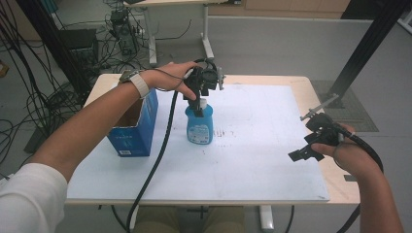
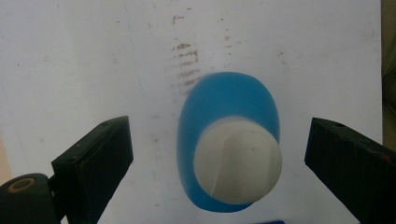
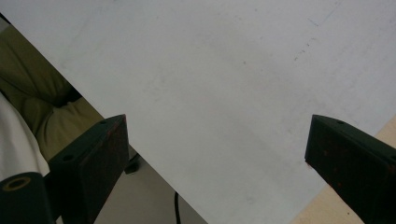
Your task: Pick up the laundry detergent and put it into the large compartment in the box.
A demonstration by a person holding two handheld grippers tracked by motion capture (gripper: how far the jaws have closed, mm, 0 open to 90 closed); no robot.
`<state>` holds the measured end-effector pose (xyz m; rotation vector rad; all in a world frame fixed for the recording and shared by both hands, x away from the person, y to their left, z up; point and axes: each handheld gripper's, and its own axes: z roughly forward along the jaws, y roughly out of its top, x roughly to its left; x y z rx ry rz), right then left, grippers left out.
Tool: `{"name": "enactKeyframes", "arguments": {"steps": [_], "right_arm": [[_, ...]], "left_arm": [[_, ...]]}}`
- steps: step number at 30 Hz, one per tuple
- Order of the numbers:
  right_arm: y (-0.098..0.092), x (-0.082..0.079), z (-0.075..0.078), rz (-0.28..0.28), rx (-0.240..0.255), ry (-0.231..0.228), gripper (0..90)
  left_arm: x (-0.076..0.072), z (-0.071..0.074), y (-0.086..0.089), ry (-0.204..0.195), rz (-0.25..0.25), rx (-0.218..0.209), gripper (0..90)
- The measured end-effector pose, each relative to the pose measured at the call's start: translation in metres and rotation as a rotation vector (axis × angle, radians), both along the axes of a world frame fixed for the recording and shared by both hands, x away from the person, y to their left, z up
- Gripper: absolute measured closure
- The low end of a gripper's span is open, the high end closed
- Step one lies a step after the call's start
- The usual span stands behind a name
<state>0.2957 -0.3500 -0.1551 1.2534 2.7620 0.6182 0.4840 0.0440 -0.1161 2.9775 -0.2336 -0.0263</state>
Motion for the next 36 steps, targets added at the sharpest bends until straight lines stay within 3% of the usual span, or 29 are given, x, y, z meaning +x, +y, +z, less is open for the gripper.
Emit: {"name": "enactKeyframes", "arguments": {"steps": [25,36], "right_arm": [[-0.003,-0.001,-0.008,-0.007,0.006,0.009,6.3],[-0.004,0.000,-0.010,-0.006,0.010,0.011,6.3]], "left_arm": [[-0.003,-0.023,-0.006,-0.019,-0.010,0.033,8.8],[-0.003,-0.036,-0.008,-0.008,-0.010,0.053,10.2]]}}
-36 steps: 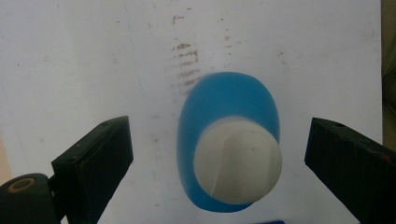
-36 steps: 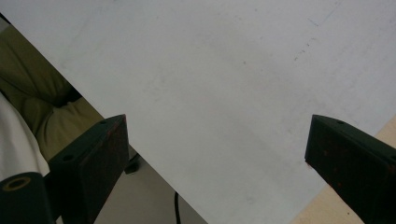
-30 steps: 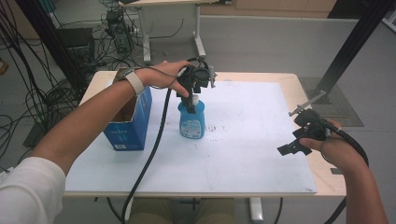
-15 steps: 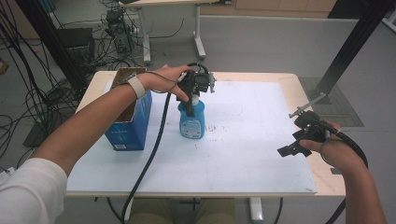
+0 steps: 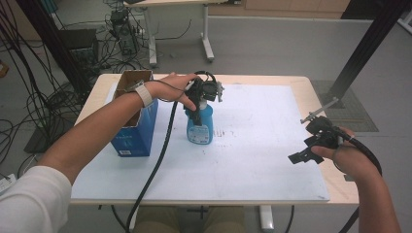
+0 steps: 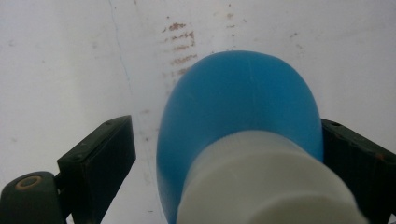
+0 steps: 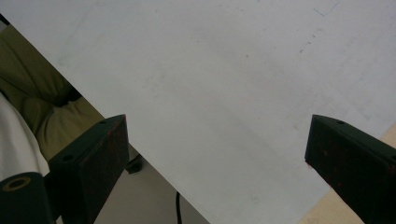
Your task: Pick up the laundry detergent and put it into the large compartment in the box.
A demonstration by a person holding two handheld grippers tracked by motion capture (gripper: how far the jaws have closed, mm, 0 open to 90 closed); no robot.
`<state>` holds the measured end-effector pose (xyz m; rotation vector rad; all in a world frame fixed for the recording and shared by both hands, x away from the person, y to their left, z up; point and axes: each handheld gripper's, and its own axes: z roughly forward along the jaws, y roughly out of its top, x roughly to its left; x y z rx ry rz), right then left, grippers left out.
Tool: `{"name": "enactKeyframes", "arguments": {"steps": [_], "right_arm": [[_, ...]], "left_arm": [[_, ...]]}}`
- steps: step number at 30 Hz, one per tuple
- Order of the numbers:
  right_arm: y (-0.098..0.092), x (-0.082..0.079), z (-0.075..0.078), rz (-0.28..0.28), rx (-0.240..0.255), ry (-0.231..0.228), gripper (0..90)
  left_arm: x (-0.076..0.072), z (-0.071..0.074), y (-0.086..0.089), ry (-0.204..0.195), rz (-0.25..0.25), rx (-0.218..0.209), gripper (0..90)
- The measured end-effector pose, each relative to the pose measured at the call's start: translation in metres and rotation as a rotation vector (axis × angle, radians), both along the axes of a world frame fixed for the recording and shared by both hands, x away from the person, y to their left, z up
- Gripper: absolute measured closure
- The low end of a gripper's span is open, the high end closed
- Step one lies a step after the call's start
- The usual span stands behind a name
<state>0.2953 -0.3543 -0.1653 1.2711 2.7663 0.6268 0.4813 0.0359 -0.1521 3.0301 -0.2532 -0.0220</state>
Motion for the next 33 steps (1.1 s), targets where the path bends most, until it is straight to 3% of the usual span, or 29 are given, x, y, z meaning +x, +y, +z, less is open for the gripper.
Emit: {"name": "enactKeyframes", "arguments": {"steps": [15,33], "right_arm": [[-0.0011,0.0007,-0.0015,0.000,0.002,0.001,6.3],[-0.0021,-0.0009,0.0005,0.000,0.005,-0.006,6.3]], "left_arm": [[-0.0003,-0.0035,-0.0036,-0.003,-0.011,0.005,13.7],[-0.0005,-0.0048,-0.0043,0.000,-0.018,0.016,27.8]]}}
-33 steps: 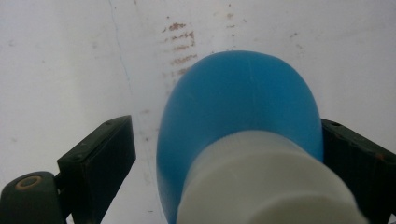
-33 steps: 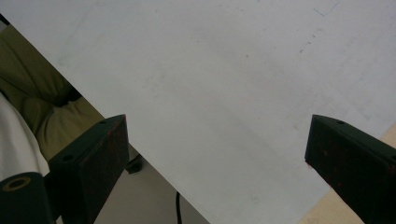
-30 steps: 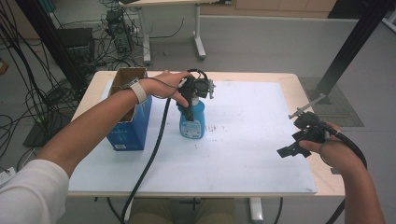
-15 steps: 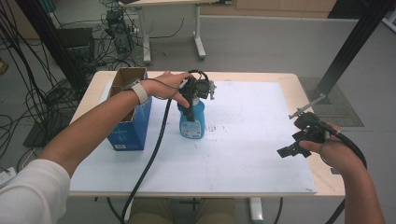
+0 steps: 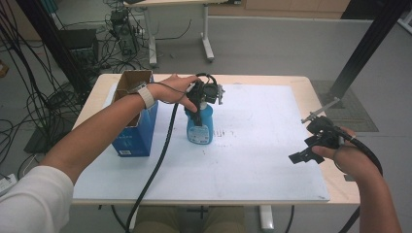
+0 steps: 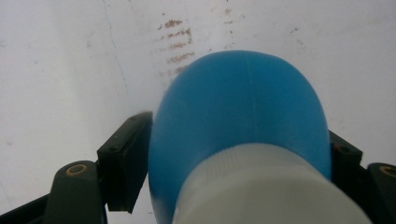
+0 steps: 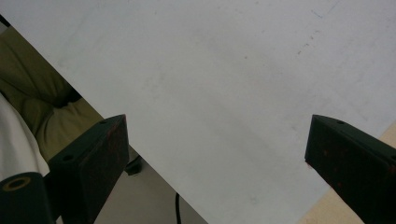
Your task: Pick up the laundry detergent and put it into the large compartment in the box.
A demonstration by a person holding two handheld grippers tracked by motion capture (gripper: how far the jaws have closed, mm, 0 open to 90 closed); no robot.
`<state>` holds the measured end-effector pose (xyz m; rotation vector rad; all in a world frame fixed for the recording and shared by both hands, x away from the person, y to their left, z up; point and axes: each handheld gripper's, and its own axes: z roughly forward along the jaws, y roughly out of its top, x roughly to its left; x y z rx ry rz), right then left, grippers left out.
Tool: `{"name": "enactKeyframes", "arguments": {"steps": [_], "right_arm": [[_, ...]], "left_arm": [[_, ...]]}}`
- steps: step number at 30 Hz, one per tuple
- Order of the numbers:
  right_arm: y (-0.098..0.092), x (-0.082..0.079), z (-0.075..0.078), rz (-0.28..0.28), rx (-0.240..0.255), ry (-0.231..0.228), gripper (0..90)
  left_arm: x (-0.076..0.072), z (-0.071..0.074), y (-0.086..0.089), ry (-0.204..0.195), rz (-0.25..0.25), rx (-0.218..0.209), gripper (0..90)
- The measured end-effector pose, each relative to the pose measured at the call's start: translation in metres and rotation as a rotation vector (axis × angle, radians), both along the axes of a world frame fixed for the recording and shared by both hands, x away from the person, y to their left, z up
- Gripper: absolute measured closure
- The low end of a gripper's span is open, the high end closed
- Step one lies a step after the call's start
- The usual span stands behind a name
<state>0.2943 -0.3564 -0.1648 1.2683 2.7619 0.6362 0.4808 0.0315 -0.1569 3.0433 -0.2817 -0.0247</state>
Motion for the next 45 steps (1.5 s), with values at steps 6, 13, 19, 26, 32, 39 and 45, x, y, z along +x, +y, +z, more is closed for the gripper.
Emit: {"name": "enactKeyframes", "arguments": {"steps": [6,13,19,26,32,39,45], "right_arm": [[0.0006,0.0003,-0.0002,0.005,0.004,-0.002,6.3],[-0.0001,0.0003,-0.0014,0.004,0.007,0.001,6.3],[-0.0002,0.0002,-0.0015,0.004,0.006,0.000,6.4],[-0.0004,-0.0001,-0.0018,0.004,0.004,-0.001,6.3],[-0.0002,-0.0001,-0.0021,0.004,0.005,-0.002,6.4],[-0.0012,-0.0005,-0.0025,0.006,0.007,-0.003,6.4],[-0.0013,-0.0009,-0.0013,0.005,0.003,-0.003,6.4]], "left_arm": [[-0.0007,-0.0005,-0.0002,-0.002,-0.003,0.002,33.0],[0.0001,-0.0013,0.0013,0.006,-0.007,-0.003,39.2],[-0.0003,-0.0014,0.0011,0.006,-0.005,-0.003,39.7],[-0.0016,-0.0017,0.0020,0.003,0.001,-0.007,40.0],[-0.0019,-0.0014,0.0006,0.003,0.002,-0.001,40.1],[-0.0017,-0.0013,-0.0001,0.002,0.002,0.003,40.0],[-0.0020,-0.0014,0.0006,0.002,-0.001,0.000,39.9]]}}
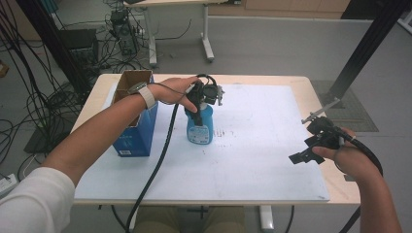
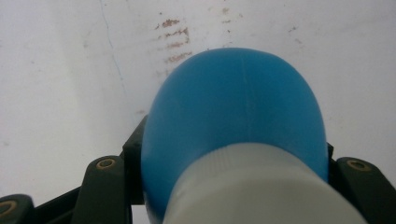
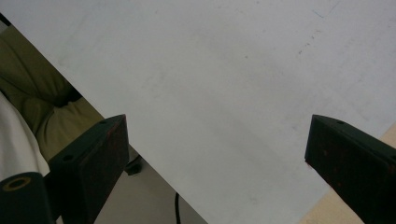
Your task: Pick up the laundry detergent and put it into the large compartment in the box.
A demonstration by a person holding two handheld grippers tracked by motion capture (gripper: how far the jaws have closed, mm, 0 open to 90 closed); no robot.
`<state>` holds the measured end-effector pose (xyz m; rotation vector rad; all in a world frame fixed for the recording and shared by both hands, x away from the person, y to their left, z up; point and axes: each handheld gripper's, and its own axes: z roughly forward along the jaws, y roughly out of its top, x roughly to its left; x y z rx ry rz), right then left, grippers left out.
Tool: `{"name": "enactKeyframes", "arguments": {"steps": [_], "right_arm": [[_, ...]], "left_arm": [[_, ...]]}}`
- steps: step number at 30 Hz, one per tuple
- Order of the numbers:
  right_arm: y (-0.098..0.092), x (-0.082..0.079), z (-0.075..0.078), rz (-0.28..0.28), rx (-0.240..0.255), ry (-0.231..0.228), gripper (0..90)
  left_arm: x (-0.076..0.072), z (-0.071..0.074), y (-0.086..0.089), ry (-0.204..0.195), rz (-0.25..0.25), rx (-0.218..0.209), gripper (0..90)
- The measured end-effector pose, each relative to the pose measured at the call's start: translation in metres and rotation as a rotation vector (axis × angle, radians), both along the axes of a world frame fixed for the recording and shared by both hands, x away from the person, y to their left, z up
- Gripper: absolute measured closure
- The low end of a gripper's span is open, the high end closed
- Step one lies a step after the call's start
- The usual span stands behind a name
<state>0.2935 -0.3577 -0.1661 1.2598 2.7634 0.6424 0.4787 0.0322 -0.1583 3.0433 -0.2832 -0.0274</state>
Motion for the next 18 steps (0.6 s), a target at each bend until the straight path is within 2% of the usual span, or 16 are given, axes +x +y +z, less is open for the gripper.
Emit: {"name": "enactKeyframes", "arguments": {"steps": [18], "right_arm": [[-0.0005,-0.0003,-0.0001,-0.005,0.001,-0.002,6.4]], "left_arm": [[-0.0006,-0.0002,0.0010,-0.001,0.008,-0.004,39.9]]}}
